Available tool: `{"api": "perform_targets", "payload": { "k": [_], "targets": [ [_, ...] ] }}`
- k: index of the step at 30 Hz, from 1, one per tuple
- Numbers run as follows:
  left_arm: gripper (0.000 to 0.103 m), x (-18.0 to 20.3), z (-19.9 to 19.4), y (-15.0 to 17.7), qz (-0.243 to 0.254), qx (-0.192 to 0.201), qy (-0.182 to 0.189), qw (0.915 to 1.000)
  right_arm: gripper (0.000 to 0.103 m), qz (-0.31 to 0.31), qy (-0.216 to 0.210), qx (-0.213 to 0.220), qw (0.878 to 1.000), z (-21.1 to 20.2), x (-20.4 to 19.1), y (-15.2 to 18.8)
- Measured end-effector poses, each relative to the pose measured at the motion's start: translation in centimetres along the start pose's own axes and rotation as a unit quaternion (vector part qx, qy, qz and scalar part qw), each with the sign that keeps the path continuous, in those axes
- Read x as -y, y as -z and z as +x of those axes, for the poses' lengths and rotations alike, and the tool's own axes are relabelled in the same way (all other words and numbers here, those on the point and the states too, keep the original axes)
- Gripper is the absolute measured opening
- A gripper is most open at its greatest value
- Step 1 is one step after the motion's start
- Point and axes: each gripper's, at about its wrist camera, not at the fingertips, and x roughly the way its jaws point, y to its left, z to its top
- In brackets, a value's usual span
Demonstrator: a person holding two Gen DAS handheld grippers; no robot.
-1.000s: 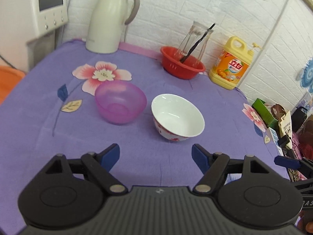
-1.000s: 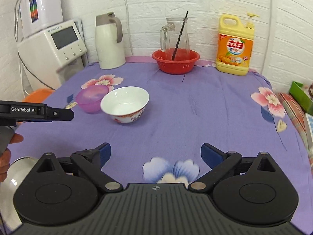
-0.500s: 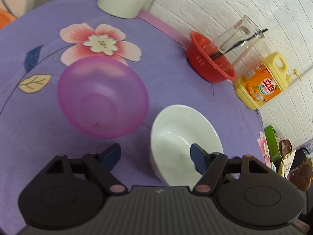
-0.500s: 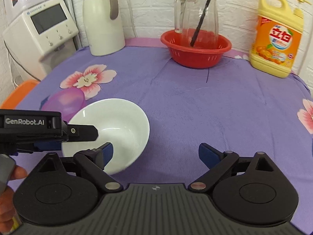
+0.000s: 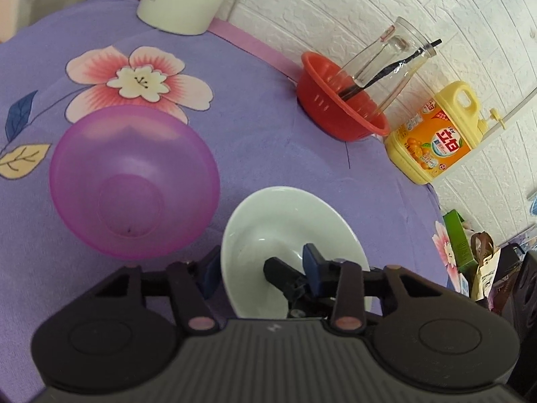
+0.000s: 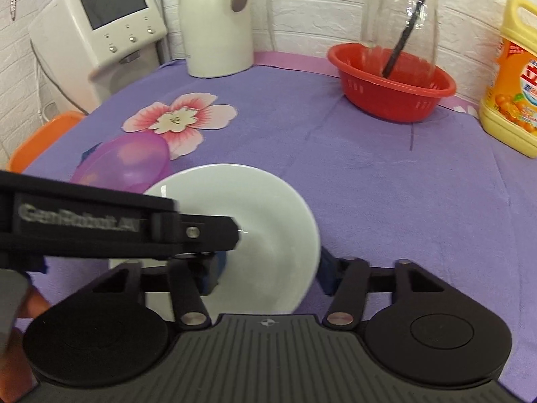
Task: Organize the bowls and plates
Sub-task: 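Close both grippers on the rim of the white red-patterned bowl, then carry the white bowl with both grippers into the steel bowl and release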
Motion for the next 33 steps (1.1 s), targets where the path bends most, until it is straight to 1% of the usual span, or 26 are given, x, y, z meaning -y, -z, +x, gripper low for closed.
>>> {"api": "perform_targets", "payload": {
  "k": [2, 5, 10, 14, 19, 23, 27, 33],
  "targets": [
    [0.040, -0.1, -0.1, 0.1, 0.006, -0.003, 0.003, 1.0000, 0.084, -0.004, 0.001, 0.002, 1.000, -0.1, -0.1, 0.1],
    [0.038, -0.2, -0.4, 0.3, 0.007, -0.008, 0.003, 0.9999, 0.083, 0.012, -0.012, 0.001, 1.000, -0.2, 0.1, 0.5],
    [0.037, -0.1, -1.5, 1.1, 0.013, -0.014, 0.000, 0.9998, 0.083, 0.007, -0.011, -0.003, 1.000, -1.0, -0.9, 1.0],
    [0.037, 0.6, -3.0, 1.7, 0.022, -0.009, 0.003, 0.9997, 0.083, 0.000, -0.006, 0.001, 1.000, -2.4, -1.7, 1.2],
    [0.037, 1.9, -5.8, 3.3, 0.034, 0.000, 0.017, 0.9993, 0.083, 0.000, 0.002, 0.017, 1.000, -5.4, -2.5, 2.2],
    [0.037, 3.1, -8.5, 5.6, 0.047, 0.004, 0.034, 0.9983, 0.083, 0.001, 0.013, 0.029, 0.999, -8.6, -3.5, 3.7],
    [0.036, 3.9, -10.8, 8.6, 0.065, 0.006, 0.048, 0.9967, 0.083, -0.001, 0.030, 0.039, 0.999, -12.2, -4.5, 6.1],
    [0.036, 4.7, -13.4, 13.7, 0.086, -0.003, 0.072, 0.9937, 0.084, 0.013, 0.049, 0.054, 0.997, -17.2, -5.7, 10.7]
  ]
}}
